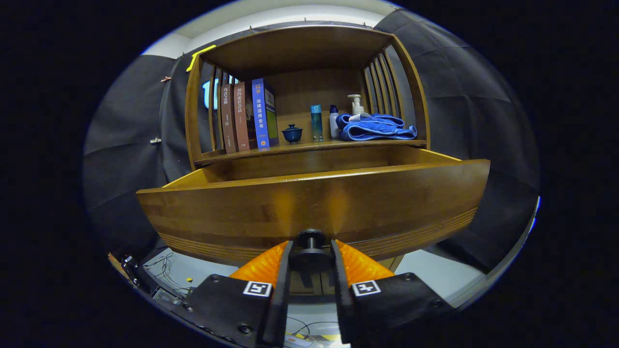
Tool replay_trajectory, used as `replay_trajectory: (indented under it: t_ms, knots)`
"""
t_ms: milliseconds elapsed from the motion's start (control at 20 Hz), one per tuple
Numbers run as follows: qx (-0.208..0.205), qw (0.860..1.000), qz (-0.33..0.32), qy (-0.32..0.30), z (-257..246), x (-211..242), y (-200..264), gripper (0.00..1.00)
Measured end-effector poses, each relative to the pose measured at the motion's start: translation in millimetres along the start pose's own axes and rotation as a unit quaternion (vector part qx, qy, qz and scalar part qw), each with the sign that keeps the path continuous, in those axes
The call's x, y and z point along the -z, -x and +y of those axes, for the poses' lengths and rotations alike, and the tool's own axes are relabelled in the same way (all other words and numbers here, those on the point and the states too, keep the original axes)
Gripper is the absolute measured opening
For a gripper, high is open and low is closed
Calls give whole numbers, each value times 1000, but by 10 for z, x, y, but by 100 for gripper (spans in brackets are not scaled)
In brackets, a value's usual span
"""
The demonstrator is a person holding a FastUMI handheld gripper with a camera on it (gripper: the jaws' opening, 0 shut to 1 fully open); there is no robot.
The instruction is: Pull open the drawer, take out the items inside it, and place them on the countertop above the cabinet.
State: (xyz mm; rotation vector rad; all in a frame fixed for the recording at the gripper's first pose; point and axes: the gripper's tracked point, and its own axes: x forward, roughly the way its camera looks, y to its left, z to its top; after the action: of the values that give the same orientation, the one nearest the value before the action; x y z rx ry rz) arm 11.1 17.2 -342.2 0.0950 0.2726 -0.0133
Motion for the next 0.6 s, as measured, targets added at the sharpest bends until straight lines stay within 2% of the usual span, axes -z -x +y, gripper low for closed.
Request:
replay_trajectory:
  t_ms: [50, 200, 350, 450, 600]
  knots:
    - [3, 1000, 6, -2, -40, 37, 17, 49]
    - [1, 1000, 4, -8, -111, 50, 107, 100]
    - [3, 1000, -15, -8, -177, -249, 224, 100]
    - [4, 999, -39, 5, -210, -716, 361, 100]
    - [8, 996, -61, 71, -257, -1438, 482, 100]
